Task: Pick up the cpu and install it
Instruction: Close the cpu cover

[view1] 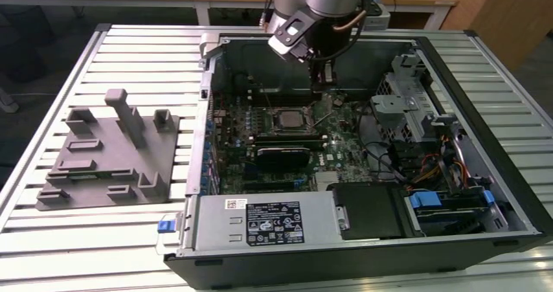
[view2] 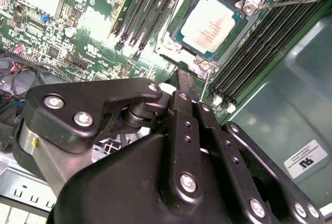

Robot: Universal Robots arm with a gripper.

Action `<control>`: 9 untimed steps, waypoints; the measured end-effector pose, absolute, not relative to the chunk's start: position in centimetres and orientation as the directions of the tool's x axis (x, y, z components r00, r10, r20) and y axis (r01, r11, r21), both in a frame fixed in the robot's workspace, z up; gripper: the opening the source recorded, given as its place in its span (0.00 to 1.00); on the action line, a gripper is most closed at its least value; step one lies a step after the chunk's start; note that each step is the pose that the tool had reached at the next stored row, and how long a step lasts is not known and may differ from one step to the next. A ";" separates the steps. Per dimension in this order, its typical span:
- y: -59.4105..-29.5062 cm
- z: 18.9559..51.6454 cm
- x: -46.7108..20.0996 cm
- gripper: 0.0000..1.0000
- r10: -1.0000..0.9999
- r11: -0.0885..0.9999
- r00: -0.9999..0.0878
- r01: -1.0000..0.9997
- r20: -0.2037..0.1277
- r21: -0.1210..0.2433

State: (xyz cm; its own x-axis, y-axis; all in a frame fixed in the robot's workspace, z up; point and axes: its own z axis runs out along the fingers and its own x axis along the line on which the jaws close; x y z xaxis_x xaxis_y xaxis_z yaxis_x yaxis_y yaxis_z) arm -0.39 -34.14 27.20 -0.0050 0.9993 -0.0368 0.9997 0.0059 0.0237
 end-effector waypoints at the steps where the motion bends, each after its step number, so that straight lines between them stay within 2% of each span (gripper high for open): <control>1: -34.1 27.2 -0.2 0.11 0.999 0.006 -0.005 1.000 -0.037 0.024; 9: -33.6 26.8 0.7 0.11 0.999 0.012 -0.011 1.000 -0.037 0.024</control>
State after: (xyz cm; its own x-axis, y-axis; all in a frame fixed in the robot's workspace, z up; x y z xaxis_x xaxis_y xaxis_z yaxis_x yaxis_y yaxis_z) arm 0.74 -33.61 26.84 -0.0109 0.9993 -0.0367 0.9996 0.0118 0.0238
